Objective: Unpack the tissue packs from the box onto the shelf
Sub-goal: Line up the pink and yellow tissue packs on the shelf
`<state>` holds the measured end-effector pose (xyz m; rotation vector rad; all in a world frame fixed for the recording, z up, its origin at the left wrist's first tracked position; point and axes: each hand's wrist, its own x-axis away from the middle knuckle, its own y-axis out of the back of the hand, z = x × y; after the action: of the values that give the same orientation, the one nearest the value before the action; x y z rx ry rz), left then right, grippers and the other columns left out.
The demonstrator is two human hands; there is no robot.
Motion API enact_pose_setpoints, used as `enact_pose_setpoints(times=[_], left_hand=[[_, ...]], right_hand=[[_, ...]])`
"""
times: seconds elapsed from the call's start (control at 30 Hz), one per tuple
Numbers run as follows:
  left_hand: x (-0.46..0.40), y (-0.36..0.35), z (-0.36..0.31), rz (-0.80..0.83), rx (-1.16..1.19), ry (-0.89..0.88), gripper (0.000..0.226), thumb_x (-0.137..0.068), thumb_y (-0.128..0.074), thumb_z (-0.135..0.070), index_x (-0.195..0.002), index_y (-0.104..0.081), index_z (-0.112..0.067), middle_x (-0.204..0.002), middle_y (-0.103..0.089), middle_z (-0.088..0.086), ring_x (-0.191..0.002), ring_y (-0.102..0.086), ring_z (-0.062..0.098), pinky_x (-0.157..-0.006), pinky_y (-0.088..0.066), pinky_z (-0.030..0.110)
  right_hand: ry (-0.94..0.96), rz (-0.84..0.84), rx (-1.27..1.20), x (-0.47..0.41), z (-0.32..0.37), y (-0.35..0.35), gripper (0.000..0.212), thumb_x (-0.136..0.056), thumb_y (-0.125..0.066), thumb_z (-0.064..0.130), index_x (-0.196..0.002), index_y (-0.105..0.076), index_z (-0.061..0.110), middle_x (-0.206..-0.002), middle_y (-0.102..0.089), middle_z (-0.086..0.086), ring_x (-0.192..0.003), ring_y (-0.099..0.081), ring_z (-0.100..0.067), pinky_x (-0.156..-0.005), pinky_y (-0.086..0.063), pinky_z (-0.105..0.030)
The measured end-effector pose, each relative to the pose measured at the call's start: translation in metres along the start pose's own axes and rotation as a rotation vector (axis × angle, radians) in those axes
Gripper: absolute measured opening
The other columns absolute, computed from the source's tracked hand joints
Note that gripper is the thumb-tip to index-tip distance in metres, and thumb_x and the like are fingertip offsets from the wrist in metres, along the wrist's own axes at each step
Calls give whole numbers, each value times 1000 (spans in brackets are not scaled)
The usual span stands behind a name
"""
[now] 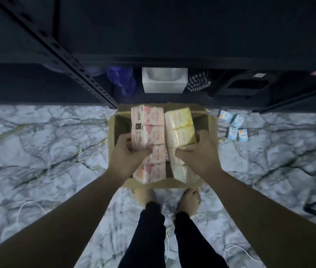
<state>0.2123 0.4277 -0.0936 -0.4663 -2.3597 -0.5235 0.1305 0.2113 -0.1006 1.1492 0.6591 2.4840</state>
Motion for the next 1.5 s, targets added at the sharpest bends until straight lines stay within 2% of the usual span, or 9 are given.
enact_pose_setpoints(times=[0.1, 0.17, 0.27, 0.37, 0.5, 0.63, 1.13, 1.4, 1.5], left_hand=[[58, 14, -53, -44, 8, -61, 36, -87, -80, -6, -109, -62, -27, -97, -72, -10, -76, -71, -8, -58, -54, 11], [93, 20, -83, -60, 15, -97, 41, -87, -80, -6, -121, -63, -21, -99, -71, -12, -76, -69, -11, -58, -53, 10], [140, 28, -118, -82, 51, -134, 41, -86, -81, -9, -120, -63, -23, -99, -72, -11, -77, -70, -9, -61, -56, 12], [179, 28, -147, -106, 56, -187, 40, -85, -80, -8, -120, -68, -25, -98, -78, -10, -87, -74, 1, -73, -61, 24], [224, 27, -178, -159, 113, -273, 46, -83, -81, -6, -122, -69, -27, -102, -79, -15, -90, -75, 2, -69, -58, 17], [257, 33, -217, -219, 148, -350, 52, -78, -86, -8, -123, -67, -25, -108, -78, -10, -97, -75, 7, -82, -61, 33], [321, 71, -410, -161, 142, -665, 33, -90, -77, -18, -121, -72, -28, -113, -78, -7, -102, -76, 16, -94, -60, 50], [310, 116, -498, -105, 44, -810, 35, -91, -76, -18, -124, -70, -28, -111, -79, -6, -97, -78, 16, -86, -62, 43], [296, 135, -525, -75, -13, -838, 32, -93, -74, -18, -123, -71, -29, -108, -79, -6, -93, -79, 17, -84, -63, 44]], right_hand=[[96, -29, -8, 52, 29, 40, 74, -53, -77, 61, -115, -47, 34, -102, -67, 12, -92, -67, -14, -75, -60, -41], [143, -37, -52, 81, 45, 66, 70, -59, -85, 50, -115, -46, 36, -107, -66, 14, -94, -66, -10, -75, -57, -34], [223, -61, -119, 121, 66, 100, 63, -71, -90, 32, -117, -48, 34, -104, -60, 23, -89, -61, 5, -71, -50, -24], [262, -102, -154, 153, 78, 130, 64, -71, -90, 33, -122, -50, 33, -107, -62, 24, -92, -62, 7, -77, -54, -28], [320, -137, -212, 188, 94, 164, 73, -67, -94, 30, -123, -48, 35, -111, -62, 23, -97, -61, 8, -82, -55, -28], [389, -186, -237, 211, 112, 201, 80, -61, -95, 37, -130, -53, 34, -114, -66, 22, -99, -65, 4, -85, -59, -35], [743, -365, -350, 264, 253, 349, 65, -66, -96, 34, -118, -58, 38, -107, -70, 20, -91, -66, 7, -74, -54, -22], [848, -491, -246, 253, 329, 397, 79, -60, -97, 44, -127, -55, 40, -120, -63, 17, -103, -64, -2, -87, -57, -35], [867, -546, -154, 248, 355, 409, 82, -62, -97, 44, -131, -54, 38, -121, -59, 19, -105, -61, 0, -88, -53, -30]])
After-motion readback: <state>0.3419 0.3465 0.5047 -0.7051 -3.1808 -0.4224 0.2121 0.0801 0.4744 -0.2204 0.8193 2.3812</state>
